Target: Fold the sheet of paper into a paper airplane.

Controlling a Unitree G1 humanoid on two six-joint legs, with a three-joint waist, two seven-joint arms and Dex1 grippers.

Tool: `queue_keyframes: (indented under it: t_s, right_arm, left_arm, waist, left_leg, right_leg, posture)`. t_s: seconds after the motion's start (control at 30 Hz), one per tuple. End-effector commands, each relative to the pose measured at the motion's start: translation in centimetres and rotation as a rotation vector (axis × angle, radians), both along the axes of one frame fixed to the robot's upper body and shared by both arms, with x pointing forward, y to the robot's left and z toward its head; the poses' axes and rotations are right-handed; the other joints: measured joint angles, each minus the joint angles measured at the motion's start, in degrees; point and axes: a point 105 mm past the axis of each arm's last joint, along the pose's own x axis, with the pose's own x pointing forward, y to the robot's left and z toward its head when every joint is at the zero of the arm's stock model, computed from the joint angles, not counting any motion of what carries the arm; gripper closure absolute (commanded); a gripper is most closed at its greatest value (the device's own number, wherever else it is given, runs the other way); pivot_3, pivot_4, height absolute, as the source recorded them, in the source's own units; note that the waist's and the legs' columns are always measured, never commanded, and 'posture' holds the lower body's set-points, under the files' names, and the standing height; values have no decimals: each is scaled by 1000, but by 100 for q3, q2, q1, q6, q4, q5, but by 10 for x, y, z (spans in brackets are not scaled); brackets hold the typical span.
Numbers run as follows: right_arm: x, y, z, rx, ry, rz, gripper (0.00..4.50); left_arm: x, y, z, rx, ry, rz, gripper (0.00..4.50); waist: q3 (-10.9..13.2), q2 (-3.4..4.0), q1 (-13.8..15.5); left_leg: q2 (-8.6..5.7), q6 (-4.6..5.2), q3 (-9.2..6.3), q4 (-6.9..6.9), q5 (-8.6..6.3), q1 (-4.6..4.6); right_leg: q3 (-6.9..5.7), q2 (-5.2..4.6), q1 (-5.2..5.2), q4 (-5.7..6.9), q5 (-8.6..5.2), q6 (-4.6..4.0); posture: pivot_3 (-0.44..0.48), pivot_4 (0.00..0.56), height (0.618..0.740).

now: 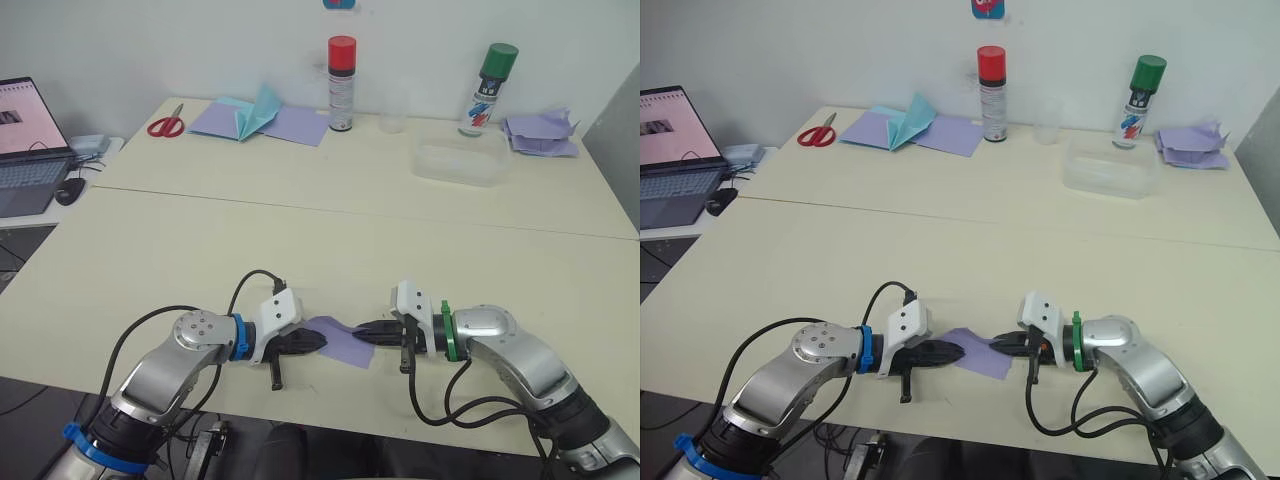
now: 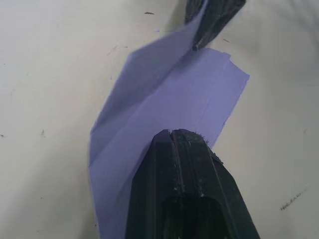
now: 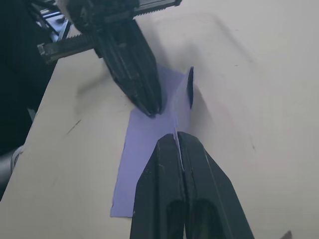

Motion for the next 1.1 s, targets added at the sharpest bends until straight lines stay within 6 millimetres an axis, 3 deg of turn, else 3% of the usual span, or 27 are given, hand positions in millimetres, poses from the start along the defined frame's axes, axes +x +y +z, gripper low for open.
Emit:
queue_keyframes:
  t_s: [0.03, 0.23, 0.4, 0.57, 0.9, 1.0, 1.1]
  right_arm:
    - [-3, 2, 0, 3, -27, 35, 4465]
    - [3, 2, 2, 17, -30, 14, 4465]
    - [-4, 5, 2, 3, -93, 77, 4465]
    - [-6, 8, -8, -57, -160, 134, 4465]
    - [-1, 8, -26, -137, -115, 109, 4465]
    - [-1, 9, -28, -141, -96, 101, 4465]
    - [0, 10, -28, -141, -84, 90, 4465]
  left_arm:
    - [-3, 21, -24, 80, 106, 104, 4500]
    - [-4, 26, -25, 91, 109, 116, 4500]
    - [-4, 25, -25, 86, 112, 116, 4500]
    - [-5, 24, -27, 90, 116, 115, 4500]
    - [-4, 26, -26, 91, 119, 126, 4500]
    - [-8, 32, -16, 62, 136, 124, 4500]
    - [-8, 41, 7, -2, 146, 112, 4500]
  waist:
    - [0, 0, -12]
    - [0, 0, -51]
    - [0, 0, -74]
    - [0, 0, -74]
    - [-1, 0, -81]
    - [-3, -3, -109]
    - [-3, -4, -134]
  left_leg:
    - [0, 0, 0, 0, 0, 0]
    - [5, 0, -1, -1, 0, 3]
    - [5, 0, -1, -1, 0, 4]
    - [3, 0, -1, 0, 0, 3]
    - [5, -1, -2, 1, 0, 12]
    - [8, -1, -2, 0, 0, 14]
    - [12, -1, -3, -4, 0, 16]
  right_leg:
    - [0, 0, 0, 0, 0, 0]
    - [-2, 3, 1, 2, 0, -1]
    - [-2, 3, 2, 3, 0, -1]
    - [-1, 3, 2, 3, 0, -1]
    - [-2, 3, 8, 5, 1, -1]
    - [-2, 4, 9, 6, 1, -1]
    - [-2, 10, 7, 7, 1, -1]
  posture:
    - [0, 150, 740]
    - [0, 150, 740]
    - [0, 150, 740]
    - [0, 150, 740]
    - [0, 150, 740]
    - [0, 150, 740]
    - [0, 150, 740]
